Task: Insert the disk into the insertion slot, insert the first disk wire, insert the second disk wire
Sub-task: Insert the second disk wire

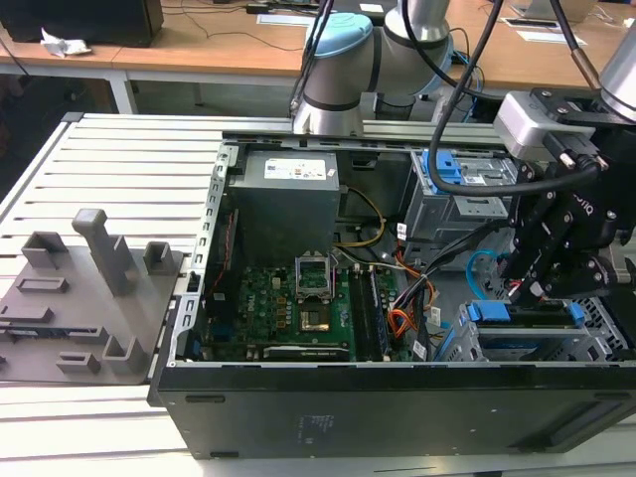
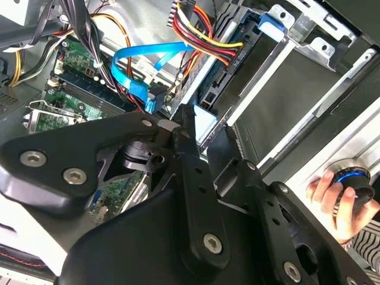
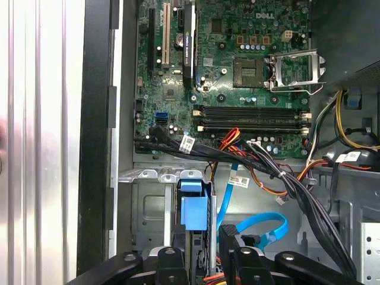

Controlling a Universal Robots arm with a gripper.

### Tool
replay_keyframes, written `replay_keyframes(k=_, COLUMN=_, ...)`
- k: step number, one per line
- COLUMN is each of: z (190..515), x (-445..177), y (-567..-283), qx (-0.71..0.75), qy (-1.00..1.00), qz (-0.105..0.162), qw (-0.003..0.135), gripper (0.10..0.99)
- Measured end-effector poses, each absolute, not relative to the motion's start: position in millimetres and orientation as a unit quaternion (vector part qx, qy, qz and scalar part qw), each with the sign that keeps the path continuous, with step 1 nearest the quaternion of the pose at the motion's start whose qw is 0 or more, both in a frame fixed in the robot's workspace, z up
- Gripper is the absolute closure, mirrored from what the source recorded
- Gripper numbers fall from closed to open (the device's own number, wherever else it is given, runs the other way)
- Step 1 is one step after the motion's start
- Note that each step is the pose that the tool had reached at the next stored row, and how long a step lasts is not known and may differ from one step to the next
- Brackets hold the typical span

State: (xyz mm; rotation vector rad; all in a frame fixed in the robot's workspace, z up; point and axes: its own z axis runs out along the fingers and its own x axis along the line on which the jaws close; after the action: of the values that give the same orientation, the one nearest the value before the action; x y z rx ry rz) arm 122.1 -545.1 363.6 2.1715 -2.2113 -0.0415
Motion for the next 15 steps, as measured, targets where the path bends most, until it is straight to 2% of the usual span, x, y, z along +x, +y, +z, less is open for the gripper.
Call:
replay_keyframes(k=6, z=364, x=148, y=-545, qx=0.700, qy=-0.713, qz=-0.014, qw=0.021, gripper=0.725)
replay_keyframes(k=15, z=387, x=148, y=-545, qx=0.700, qy=-0.713, qz=-0.014, qw=0.021, gripper=0.725)
